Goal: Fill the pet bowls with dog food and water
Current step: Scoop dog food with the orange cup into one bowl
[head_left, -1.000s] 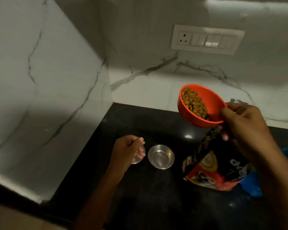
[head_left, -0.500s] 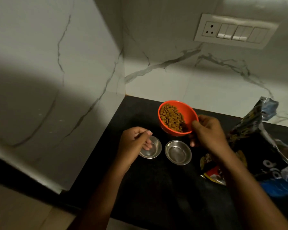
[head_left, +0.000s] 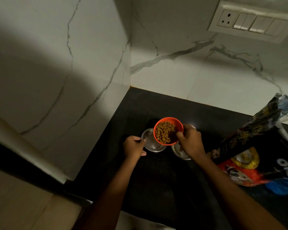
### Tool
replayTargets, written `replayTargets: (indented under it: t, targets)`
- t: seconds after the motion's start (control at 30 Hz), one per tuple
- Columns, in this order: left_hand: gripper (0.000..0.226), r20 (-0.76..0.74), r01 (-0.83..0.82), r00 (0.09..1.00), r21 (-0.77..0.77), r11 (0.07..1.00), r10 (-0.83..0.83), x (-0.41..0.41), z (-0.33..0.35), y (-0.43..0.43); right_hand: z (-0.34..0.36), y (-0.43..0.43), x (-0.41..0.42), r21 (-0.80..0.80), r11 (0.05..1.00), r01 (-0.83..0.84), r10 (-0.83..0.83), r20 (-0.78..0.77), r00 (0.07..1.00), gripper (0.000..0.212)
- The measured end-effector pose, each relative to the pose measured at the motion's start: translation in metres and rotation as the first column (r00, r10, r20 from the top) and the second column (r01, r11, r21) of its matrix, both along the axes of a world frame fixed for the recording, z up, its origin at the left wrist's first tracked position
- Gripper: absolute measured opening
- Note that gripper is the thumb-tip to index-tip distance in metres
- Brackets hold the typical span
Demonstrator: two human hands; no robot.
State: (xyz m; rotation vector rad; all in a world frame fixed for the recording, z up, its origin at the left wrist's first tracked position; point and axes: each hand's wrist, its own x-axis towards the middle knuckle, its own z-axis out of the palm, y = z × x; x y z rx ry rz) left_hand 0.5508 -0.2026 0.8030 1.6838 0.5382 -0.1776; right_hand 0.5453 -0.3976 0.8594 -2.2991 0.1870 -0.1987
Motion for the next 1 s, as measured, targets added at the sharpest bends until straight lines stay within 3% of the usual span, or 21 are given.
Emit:
replayTargets:
  t: [0.1, 0.33, 0.5, 0.73, 1.0]
  targets:
    - [0.027, -0.05, -0.016, 0.999, -0.031, 0.999, 0.014, 0.001, -0.002, 0.0, -0.004, 0.004, 0.007, -0.074, 0.996, -0.047, 0.048, 0.012, 0.999, 0.027]
    - [0.018, -0.086, -0.066, 0.995, -0.264, 0.962, 0.045, 0.001, 0.005, 0.0, -0.004, 0.016, 0.018, -0.244, 0.953, -0.178, 0.188, 0.018, 0.982, 0.032]
    - [0.021, -0.082, -0.079, 0.995, -0.284, 0.956, 0.058, -0.001, 0.001, 0.002, -0.004, 0.02, 0.023, -0.355, 0.909, -0.219, 0.238, 0.011, 0.971, 0.031]
    - [0.02, -0.08, -0.073, 0.996, -0.311, 0.947, 0.05, -0.003, -0.001, 0.002, -0.004, 0.026, 0.027, -0.488, 0.832, -0.262, 0.292, -0.015, 0.956, 0.055]
    - [0.018, -0.094, -0.091, 0.994, -0.336, 0.938, 0.062, -0.003, -0.001, 0.001, 0.0, 0.028, 0.029, -0.61, 0.739, -0.285, 0.338, -0.03, 0.941, 0.056]
